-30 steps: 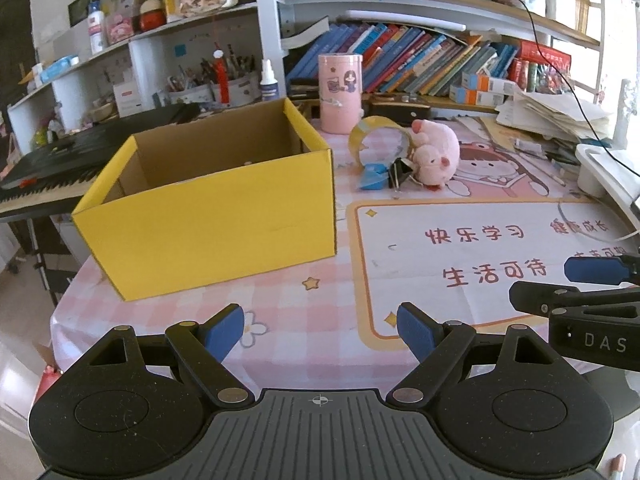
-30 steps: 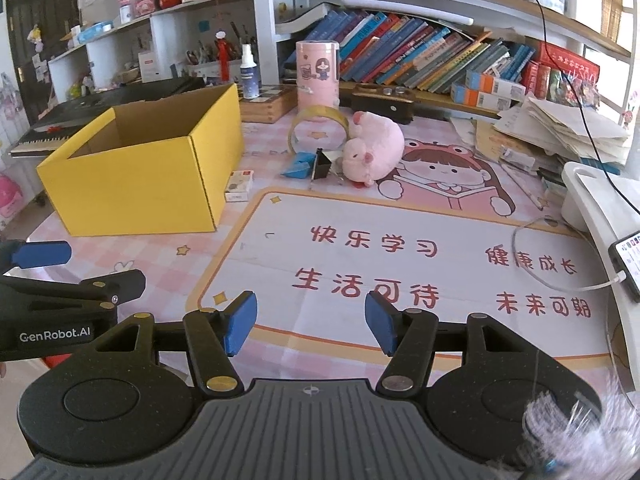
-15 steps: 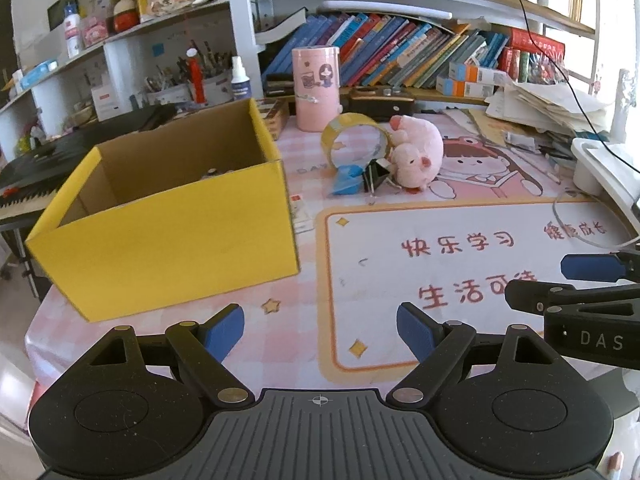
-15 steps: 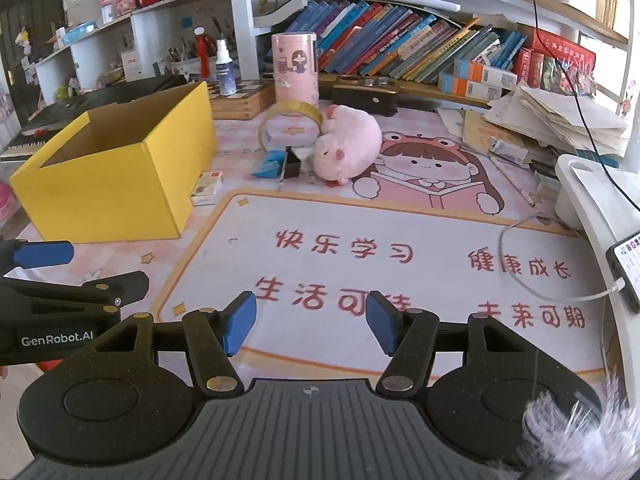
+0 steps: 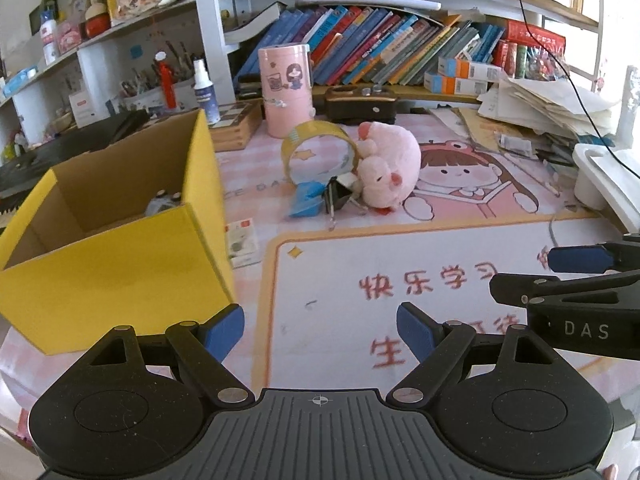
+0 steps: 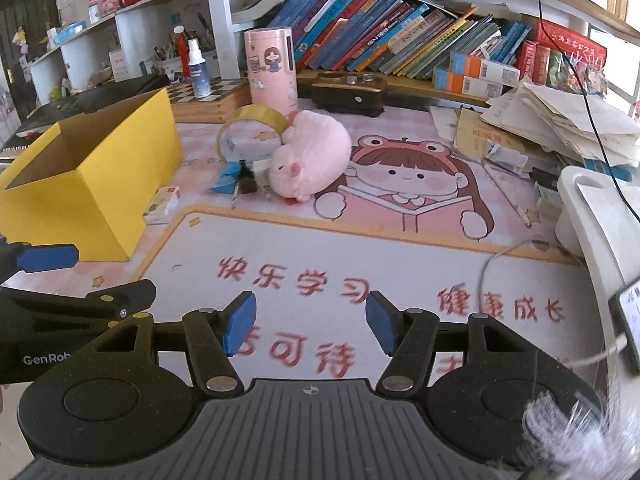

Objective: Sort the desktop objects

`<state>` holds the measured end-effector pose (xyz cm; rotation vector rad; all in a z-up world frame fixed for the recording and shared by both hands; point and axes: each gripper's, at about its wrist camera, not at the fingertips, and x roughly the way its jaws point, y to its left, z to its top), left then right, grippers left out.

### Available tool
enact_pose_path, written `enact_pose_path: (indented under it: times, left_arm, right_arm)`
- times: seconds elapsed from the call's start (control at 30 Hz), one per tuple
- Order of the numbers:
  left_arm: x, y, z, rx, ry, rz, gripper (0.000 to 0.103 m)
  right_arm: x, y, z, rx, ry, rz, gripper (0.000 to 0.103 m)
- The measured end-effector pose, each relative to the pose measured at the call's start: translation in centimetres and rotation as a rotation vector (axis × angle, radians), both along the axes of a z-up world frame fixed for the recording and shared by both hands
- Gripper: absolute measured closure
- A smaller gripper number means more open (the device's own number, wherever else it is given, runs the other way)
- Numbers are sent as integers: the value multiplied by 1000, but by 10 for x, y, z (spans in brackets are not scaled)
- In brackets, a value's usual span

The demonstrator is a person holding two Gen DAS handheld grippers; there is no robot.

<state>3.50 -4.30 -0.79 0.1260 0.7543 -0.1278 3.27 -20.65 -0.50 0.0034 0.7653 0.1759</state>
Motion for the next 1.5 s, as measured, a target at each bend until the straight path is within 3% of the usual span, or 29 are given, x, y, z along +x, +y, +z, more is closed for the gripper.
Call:
enact_pose_path:
  times: [0.67,0.93,1.2,1.33,1.5]
  left_arm:
    - [62,-52,-7,-5,-13,97,19]
    - [95,-53,-12,-8,-24,183,44]
    - [136,-46,-23,-75,2,271,50]
    - [152,-47,-36,-93,46,298,64]
    - [162,-49,-45,-103,59,317,66]
  right_arm:
    - [93,-65,1,51,7,93,35]
    - [139,-74,9,122,1,130,30]
    - [167,-71,8,147,10,161,30]
    - [176,-70,6,151,17,171,30]
    - [185,-70,6,155,18,174,30]
